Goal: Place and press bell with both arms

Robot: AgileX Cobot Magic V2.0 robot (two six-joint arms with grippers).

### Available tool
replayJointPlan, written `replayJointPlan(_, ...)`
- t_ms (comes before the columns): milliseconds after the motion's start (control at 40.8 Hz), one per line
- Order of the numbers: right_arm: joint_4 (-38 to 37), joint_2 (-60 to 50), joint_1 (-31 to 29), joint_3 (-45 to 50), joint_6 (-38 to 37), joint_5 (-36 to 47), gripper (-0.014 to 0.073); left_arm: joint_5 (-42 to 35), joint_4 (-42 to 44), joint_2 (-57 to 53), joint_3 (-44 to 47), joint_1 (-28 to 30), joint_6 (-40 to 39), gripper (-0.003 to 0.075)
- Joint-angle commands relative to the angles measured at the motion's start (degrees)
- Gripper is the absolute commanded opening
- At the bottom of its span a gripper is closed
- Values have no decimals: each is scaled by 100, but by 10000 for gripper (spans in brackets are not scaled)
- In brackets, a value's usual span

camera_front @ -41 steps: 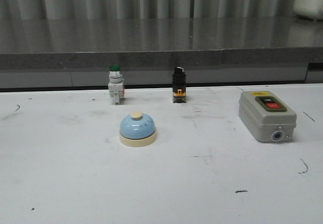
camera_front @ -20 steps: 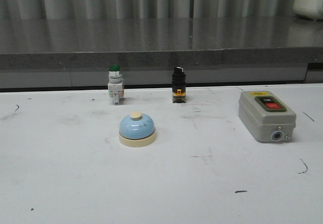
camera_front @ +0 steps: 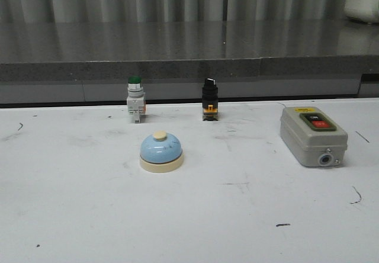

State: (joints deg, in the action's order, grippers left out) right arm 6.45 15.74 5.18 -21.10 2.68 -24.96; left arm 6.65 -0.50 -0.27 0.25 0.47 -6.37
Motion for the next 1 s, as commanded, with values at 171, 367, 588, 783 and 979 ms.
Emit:
replayJointPlan(171,-55,37,-29,-133,55,438,-62,-500,-46,-98,133,20,-66,-20)
replayJointPlan(367,-55,37,-29,-133,55,438,-62,-500,-46,-98,133,20,-66,-20)
replayJointPlan(588,-342,-59,-29,418,59,1389,-62,-500,-46,-98,133,20,-66,-20)
replayJointPlan(783,-342,-747,-40,1582,59,2221,-62,-500,-46,-98,133,20,-66,-20)
replayJointPlan(979,-342,-1545,-40,2243,59,1967,-62,-500,-46,-98,133,20,-66,-20)
